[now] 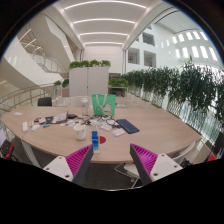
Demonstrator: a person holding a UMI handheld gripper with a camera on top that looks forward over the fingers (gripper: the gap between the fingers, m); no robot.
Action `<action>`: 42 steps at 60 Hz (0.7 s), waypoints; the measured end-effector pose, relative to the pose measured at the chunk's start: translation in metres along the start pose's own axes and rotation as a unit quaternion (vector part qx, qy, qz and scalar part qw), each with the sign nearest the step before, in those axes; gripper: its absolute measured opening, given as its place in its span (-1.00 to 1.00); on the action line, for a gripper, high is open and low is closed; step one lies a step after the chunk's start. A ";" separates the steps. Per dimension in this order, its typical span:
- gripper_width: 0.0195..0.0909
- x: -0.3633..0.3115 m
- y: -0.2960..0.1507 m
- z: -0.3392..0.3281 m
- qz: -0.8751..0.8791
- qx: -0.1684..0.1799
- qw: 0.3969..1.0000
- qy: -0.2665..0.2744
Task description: Pour water
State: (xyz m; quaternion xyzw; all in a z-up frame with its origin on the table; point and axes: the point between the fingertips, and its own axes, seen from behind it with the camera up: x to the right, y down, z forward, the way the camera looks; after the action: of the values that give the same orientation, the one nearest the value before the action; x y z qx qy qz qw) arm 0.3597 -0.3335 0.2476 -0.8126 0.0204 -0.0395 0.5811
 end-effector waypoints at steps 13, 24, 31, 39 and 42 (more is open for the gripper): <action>0.76 -0.065 0.020 0.116 -0.003 0.025 0.999 -0.039; 0.77 -0.103 0.055 0.242 0.002 0.018 0.999 -0.044; 0.76 -0.108 0.067 0.303 -0.005 0.026 0.999 -0.025; 0.25 -0.104 0.070 0.347 -0.009 0.046 0.999 0.002; -0.13 -0.101 0.075 0.355 -0.001 0.041 0.999 0.010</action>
State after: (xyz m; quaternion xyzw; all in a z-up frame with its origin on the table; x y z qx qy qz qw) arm 0.2911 -0.0154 0.0585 -0.7879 0.0241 -0.0487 0.6134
